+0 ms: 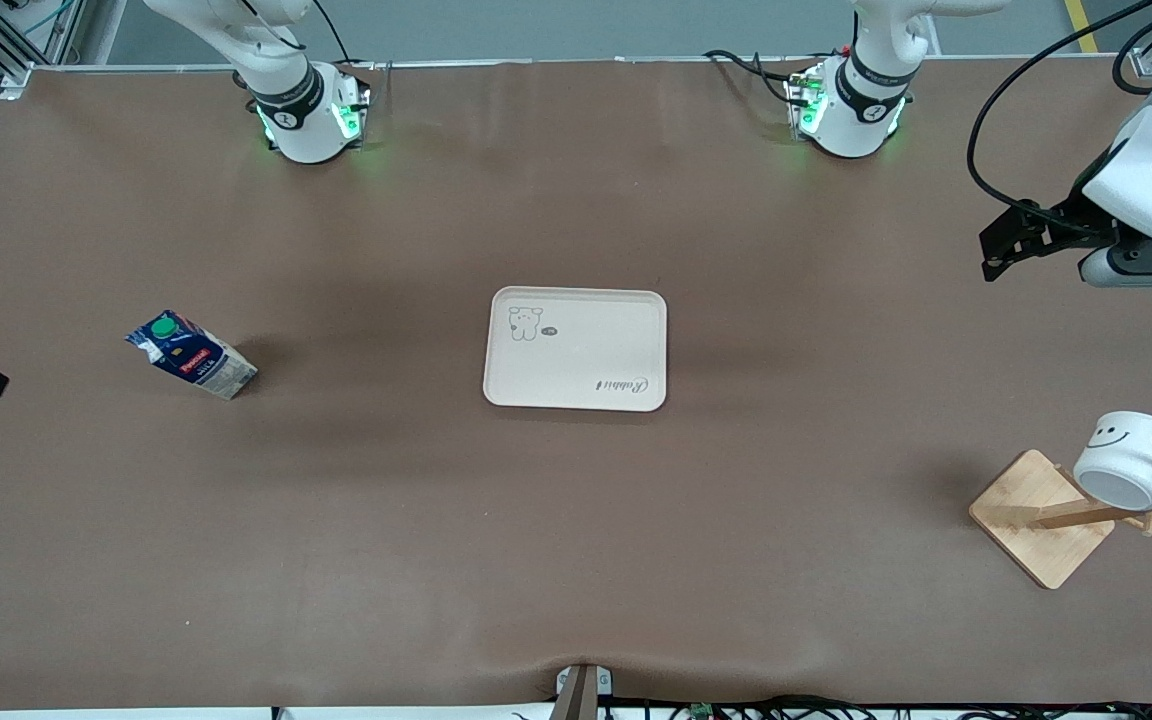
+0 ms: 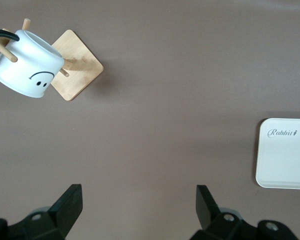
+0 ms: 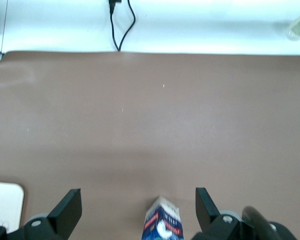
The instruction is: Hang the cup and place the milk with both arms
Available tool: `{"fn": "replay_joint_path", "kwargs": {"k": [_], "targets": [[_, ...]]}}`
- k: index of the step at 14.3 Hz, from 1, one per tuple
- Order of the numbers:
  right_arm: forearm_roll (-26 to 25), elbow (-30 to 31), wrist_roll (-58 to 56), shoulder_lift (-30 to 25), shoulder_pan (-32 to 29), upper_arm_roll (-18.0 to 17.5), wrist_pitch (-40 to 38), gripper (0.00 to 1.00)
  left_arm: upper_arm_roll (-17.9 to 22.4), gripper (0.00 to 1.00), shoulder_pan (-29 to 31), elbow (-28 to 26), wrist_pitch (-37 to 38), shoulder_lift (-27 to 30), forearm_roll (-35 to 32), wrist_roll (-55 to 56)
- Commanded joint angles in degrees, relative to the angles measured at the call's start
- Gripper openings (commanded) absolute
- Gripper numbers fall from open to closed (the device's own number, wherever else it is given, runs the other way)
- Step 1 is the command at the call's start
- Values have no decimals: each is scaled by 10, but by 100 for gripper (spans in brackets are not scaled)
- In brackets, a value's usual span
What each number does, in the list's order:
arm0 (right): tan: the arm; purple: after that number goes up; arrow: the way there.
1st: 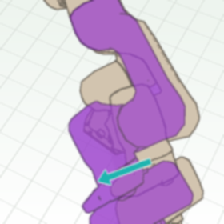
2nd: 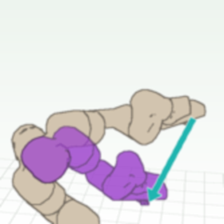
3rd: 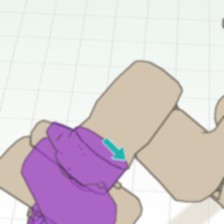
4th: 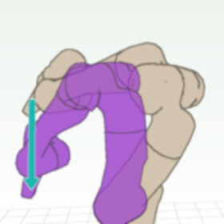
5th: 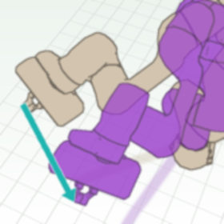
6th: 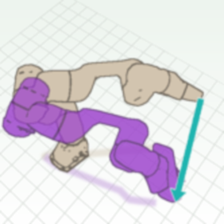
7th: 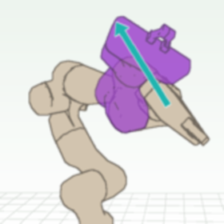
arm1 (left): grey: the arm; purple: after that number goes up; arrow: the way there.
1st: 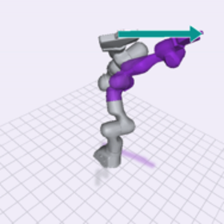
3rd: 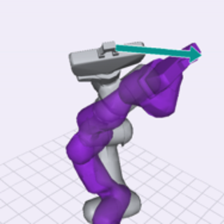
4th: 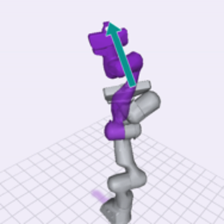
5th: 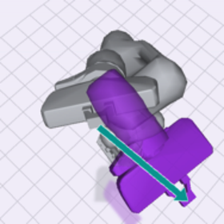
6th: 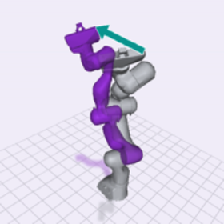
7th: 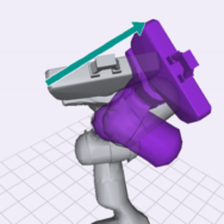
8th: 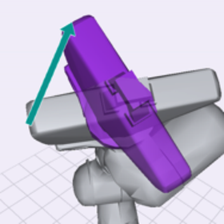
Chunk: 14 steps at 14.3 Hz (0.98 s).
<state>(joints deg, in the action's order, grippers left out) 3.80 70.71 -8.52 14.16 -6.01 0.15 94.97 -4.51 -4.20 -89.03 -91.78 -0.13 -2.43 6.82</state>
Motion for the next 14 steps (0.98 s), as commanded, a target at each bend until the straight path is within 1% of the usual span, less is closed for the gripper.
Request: {"fn": "replay_joint_path", "kwargs": {"k": [1, 2, 3, 5, 6, 7, 9, 10, 11, 14], "targets": [[8, 18, -11, -30, -7, 3, -106, 100, 2, 100, 2, -7, -2, 8, 14, -8], [9, 51, -14, -53, -11, 3, -116, 100, 2, 100, 2, -6, -2, 8, 14, -9], [9, 96, -31, -90, -12, 4, -112, 100, 3, 100, 3, -7, -2, 9, 14, -15], [5, 189, -53, -157, -8, 4, -72, 100, 3, 100, 2, -9, -1, 11, 14, -20], [-4, 210, -53, -170, -8, 3, -67, 100, 3, 100, 3, -8, 1, 11, 14, -21], [-20, 217, -53, -171, -10, 3, -69, 100, 3, 100, 3, -9, 2, 11, 14, -22], [-41, 211, -55, -171, -6, 0, -67, 100, 6, 100, 3, -8, 4, 11, 14, -32], [-63, 207, -55, -172, 7, -4, -73, 100, 6, 100, 9, -7, 6, 11, 14, -32], [-71, 197, -48, -171, 20, -7, -75, 100, 6, 100, 20, -6, 6, 11, 14, -33], [-63, 156, -49, -164, 14, -3, -81, 100, 5, 100, 24, -4, 6, 11, 15, -36]]}}
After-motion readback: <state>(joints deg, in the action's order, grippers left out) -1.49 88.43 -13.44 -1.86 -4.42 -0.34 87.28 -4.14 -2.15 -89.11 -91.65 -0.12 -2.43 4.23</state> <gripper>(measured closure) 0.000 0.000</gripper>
